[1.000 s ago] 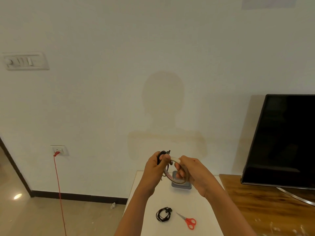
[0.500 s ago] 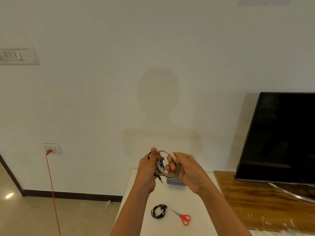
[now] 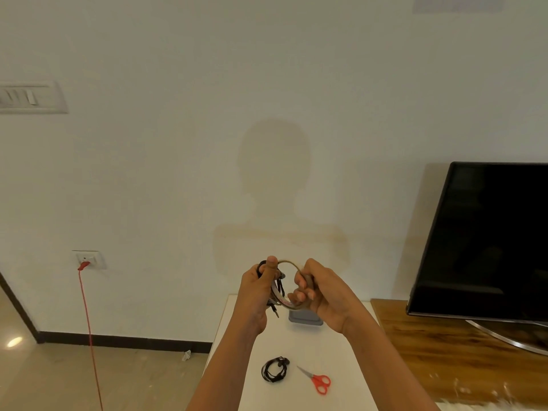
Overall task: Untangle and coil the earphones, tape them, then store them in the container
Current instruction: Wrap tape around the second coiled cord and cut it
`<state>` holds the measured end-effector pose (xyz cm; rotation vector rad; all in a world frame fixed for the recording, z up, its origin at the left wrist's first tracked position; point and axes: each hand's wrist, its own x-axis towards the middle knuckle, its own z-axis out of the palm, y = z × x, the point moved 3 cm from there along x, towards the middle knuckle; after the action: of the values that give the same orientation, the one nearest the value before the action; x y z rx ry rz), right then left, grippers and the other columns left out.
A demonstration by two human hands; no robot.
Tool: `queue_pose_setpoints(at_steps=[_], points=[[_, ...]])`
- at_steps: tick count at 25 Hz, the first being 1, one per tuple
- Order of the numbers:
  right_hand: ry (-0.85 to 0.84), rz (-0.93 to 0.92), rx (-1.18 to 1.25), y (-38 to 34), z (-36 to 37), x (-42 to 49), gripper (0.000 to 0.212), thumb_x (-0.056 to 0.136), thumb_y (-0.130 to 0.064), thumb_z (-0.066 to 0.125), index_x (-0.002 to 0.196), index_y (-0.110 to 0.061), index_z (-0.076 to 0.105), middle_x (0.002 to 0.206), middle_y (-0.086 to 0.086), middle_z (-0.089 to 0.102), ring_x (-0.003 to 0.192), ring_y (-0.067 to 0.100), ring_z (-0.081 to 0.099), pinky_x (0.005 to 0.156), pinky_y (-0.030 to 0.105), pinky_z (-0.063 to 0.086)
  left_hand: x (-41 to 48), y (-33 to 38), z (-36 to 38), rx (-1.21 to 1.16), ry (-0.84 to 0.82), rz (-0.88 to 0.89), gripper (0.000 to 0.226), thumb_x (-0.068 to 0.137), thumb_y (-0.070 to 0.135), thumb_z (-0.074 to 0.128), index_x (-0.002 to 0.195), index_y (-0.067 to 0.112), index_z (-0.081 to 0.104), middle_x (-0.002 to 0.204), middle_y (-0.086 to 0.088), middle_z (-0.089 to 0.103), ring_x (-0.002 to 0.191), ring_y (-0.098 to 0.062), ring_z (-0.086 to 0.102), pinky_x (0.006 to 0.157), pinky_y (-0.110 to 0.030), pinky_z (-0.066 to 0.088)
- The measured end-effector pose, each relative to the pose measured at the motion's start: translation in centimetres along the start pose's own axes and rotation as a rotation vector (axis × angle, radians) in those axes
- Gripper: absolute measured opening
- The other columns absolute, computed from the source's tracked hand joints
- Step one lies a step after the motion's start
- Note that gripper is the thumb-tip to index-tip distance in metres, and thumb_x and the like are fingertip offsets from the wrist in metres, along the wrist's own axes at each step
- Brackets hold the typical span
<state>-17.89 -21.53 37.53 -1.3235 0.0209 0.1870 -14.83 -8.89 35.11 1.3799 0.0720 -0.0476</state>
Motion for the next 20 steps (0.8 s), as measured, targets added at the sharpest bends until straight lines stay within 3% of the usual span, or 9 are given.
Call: queue_pose_setpoints(at_steps=[7, 11, 15, 18, 20], points=[[-0.024, 0.031, -0.027, 0.0, -0.3, 0.2, 0.041, 0.088, -0.011, 0.035, 0.050, -0.009, 0.050, 0.046, 0.005, 0.040, 0.050, 0.017, 0.050, 0.079, 0.041, 0.043, 0.2, -0.4, 0.0, 0.029, 0.001, 0.021, 0.039, 0.093, 0.045, 0.051, 0.090, 0.007, 0.059, 0.083, -0.006, 0.067, 0.061, -0.017, 0.051, 0.057, -0.029, 0.041], [-0.110, -0.076, -0.054, -0.1, 0.0, 0.2, 0.037, 0.091, -0.006, 0.032, 0.064, -0.008, 0.057, 0.053, 0.005, 0.045, 0.061, 0.017, 0.055, 0.073, 0.033, 0.046, 0.6, -1.2, -0.2, -0.136, 0.023, -0.122, 0.044, 0.091, 0.049, 0.051, 0.080, 0.006, 0.057, 0.081, -0.017, 0.063, 0.067, -0.028, 0.057, 0.061, -0.034, 0.050], [-0.134, -0.214, -0.135, 0.0, 0.3, 0.2, 0.035, 0.095, -0.007, 0.030, 0.073, -0.005, 0.057, 0.060, 0.008, 0.051, 0.067, 0.017, 0.058, 0.078, 0.031, 0.050, 0.8, -1.7, 0.2, -0.359, 0.005, -0.267, 0.052, 0.086, 0.053, 0.051, 0.086, 0.001, 0.057, 0.084, -0.024, 0.061, 0.071, -0.033, 0.062, 0.065, -0.038, 0.053], [-0.059, -0.199, -0.160, 0.0, 0.2, 0.0, 0.036, 0.092, -0.008, 0.032, 0.064, -0.008, 0.054, 0.053, 0.002, 0.045, 0.060, 0.018, 0.051, 0.075, 0.033, 0.046, 0.5, -1.4, 0.1, -0.166, 0.021, -0.192, 0.051, 0.094, 0.050, 0.047, 0.091, 0.001, 0.062, 0.088, -0.021, 0.066, 0.078, -0.032, 0.063, 0.069, -0.038, 0.052], [-0.008, -0.151, -0.160, -0.1, -0.1, -0.1, 0.039, 0.092, -0.010, 0.033, 0.058, -0.011, 0.053, 0.049, 0.000, 0.037, 0.052, 0.017, 0.045, 0.071, 0.034, 0.043, 0.4, -0.6, -0.2, -0.017, 0.032, -0.035, 0.037, 0.095, 0.038, 0.051, 0.086, 0.006, 0.067, 0.079, -0.007, 0.067, 0.070, -0.024, 0.057, 0.064, -0.034, 0.048]])
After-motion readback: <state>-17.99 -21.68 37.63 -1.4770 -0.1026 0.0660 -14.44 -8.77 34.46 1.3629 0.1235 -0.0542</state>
